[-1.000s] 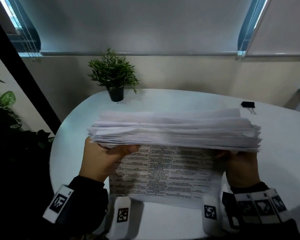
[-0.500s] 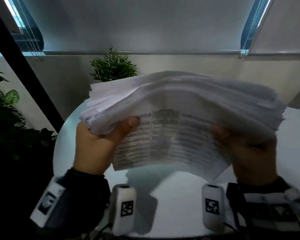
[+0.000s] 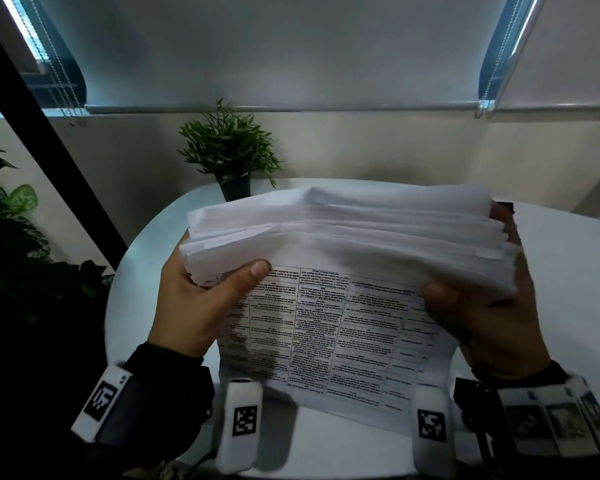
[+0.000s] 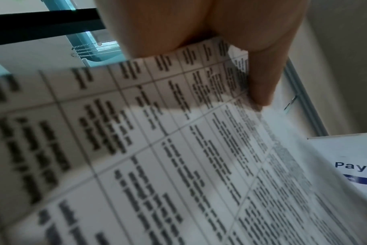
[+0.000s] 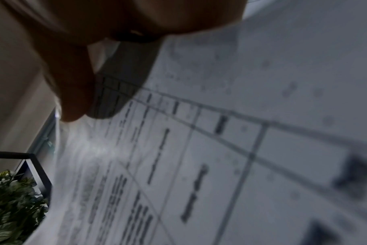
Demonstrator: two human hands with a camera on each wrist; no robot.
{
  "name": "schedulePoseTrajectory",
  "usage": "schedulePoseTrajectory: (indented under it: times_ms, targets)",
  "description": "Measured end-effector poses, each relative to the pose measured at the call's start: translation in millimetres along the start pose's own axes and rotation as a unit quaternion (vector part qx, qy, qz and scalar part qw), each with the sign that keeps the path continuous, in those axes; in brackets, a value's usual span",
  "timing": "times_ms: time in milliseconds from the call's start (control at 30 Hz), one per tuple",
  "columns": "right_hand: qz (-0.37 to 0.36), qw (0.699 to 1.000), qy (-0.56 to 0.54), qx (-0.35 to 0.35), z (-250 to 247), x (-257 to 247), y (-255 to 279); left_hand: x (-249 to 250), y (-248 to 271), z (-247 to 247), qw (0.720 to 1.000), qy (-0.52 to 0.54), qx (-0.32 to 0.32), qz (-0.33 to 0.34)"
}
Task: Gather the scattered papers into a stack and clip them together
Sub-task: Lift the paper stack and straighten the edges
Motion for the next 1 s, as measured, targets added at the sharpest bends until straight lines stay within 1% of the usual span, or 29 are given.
schedulePoseTrajectory:
  times_ms: [167, 267, 367, 500, 600, 700, 767, 867, 1000]
  targets:
    - [-0.001, 1.0, -0.005, 0.0, 2, 1, 0, -5, 0, -1, 1.0, 0.014, -0.002, -0.018]
    - [0.027, 0.999, -0.022, -0.03, 4, 5, -2, -5, -2, -2, 0.999, 0.024, -0.008, -0.035]
    - [0.026, 0.997, -0.026, -0.063, 7, 1, -4, -10, -3, -5, 0.998, 0.024, -0.013, -0.063]
    - [0.001, 0.999, -0.028, -0.042, 1, -9, -8, -7, -3, -3, 0.998, 0.02, -0.016, -0.053]
    - [-0.033, 0.999, 0.011, -0.013, -3, -15, -8, -3, -3, -1, 0.999, 0.021, -0.019, -0.039]
    - [-0.041, 0.999, 0.015, 0.008, -5, -16, -8, -2, -4, 1, 0.998, 0.028, -0.024, -0.041]
    - [-0.049, 0.999, 0.007, 0.009, -5, -17, -9, -2, -4, 3, 0.998, 0.027, -0.031, -0.037]
    - [-0.039, 0.999, -0.005, -0.001, -4, -16, -10, -1, -4, 6, 0.999, 0.022, -0.034, -0.027]
    - [-0.023, 0.999, -0.026, 0.014, -7, -12, -9, -1, -3, 7, 0.999, 0.015, -0.03, -0.022]
Point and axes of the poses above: each hand's wrist, its own y-axis away from the middle knuckle, its own z-axis out of the palm, x = y × z, the point moved 9 cm from there along -y, towards the middle knuckle, and after that the axes turned 15 degrees about y, right-handed, at the moved point
